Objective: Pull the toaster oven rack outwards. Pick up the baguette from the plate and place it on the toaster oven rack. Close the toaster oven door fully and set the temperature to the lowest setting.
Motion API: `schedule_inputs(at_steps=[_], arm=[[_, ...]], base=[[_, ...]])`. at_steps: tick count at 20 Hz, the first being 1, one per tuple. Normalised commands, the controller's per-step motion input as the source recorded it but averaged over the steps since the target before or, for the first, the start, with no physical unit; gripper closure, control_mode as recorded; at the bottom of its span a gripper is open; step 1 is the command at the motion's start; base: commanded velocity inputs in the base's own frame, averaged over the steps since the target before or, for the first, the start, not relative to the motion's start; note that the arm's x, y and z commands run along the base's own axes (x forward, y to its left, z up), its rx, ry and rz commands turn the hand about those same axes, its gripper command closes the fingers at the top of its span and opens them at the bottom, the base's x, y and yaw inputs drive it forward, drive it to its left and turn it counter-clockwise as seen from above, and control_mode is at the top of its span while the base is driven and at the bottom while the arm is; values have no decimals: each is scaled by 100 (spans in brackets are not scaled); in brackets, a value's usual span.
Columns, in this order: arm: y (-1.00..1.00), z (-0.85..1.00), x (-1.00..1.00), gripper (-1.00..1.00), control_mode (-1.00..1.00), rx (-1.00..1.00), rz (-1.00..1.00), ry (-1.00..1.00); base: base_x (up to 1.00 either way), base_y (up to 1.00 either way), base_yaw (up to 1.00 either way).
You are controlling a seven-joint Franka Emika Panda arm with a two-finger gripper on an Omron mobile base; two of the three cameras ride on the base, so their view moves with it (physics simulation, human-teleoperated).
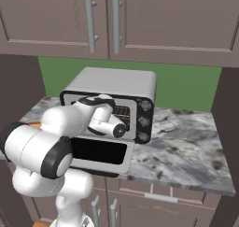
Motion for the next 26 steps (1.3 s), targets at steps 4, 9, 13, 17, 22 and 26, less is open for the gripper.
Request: schedule_inputs(at_steps=[4, 9, 13, 17, 22, 26], arm=[[-7, -35, -36, 100, -100, -1, 0, 31], [-4, -42, -80, 100, -100, -2, 0, 28], [0, -50, -100, 100, -100, -6, 0, 22], [0, -50, -100, 100, -100, -9, 0, 25], [0, -51, -86, 100, -100, -17, 0, 30], [16, -25, -31, -100, -100, -25, 0, 26]], base=[[0, 0, 0], [0, 0, 0], [0, 0, 0], [0, 0, 0], [0, 0, 0], [0, 0, 0]])
